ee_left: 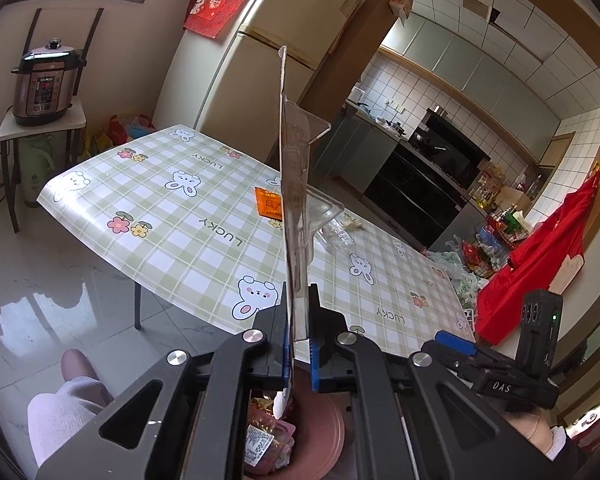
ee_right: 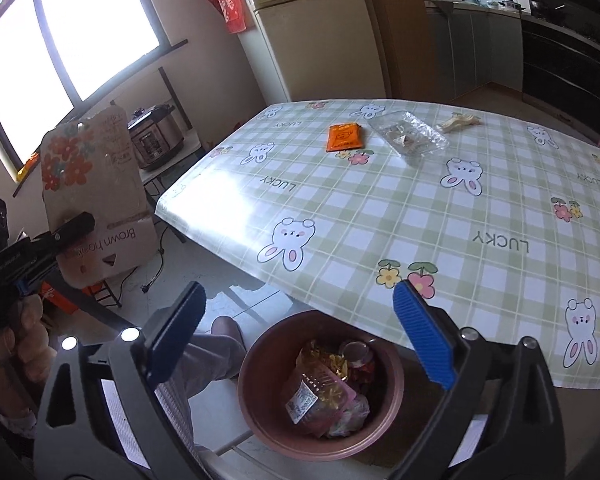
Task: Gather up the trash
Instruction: 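Move the flower-print packet over the bin and open the left gripper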
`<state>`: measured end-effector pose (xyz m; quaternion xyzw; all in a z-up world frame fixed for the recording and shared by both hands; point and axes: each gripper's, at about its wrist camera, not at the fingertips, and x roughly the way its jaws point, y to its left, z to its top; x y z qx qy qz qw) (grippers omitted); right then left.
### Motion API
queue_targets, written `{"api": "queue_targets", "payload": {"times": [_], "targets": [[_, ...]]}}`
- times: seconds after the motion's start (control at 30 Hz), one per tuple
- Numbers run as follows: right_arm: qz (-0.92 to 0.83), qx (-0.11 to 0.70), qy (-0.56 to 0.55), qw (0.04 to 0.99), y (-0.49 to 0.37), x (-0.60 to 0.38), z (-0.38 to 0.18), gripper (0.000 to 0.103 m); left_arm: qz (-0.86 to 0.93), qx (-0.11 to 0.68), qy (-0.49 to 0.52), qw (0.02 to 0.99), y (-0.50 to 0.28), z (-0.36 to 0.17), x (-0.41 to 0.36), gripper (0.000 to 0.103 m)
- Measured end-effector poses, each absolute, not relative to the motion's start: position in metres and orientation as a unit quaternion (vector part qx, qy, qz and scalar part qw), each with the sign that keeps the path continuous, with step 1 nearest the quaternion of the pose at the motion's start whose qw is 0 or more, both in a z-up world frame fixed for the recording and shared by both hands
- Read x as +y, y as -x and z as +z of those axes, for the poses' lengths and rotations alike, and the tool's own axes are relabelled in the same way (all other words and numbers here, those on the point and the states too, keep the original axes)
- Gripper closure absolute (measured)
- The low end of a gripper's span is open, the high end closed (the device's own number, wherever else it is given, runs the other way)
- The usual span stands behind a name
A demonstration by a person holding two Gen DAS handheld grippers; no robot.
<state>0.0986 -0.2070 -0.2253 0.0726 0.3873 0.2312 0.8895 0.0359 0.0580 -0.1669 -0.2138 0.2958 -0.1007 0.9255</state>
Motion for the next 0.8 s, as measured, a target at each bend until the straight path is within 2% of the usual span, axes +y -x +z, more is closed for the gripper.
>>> {"api": "queue_targets", "payload": {"times": [0.27,0.8], "targets": [[0.194,0.341,-0.033,0.919,-0.106,-0.217,-0.196,0.006,-0.128,0.307,0.201,0.922,-0.035,-0.166,0.045,0.096],[0.173,0.328,-0.043,0.928,-0.117,-0.243,-0.192,0.006,-0.202,0.357,0.161,0.898,-0.036,-0.176,0.003,0.096]]}}
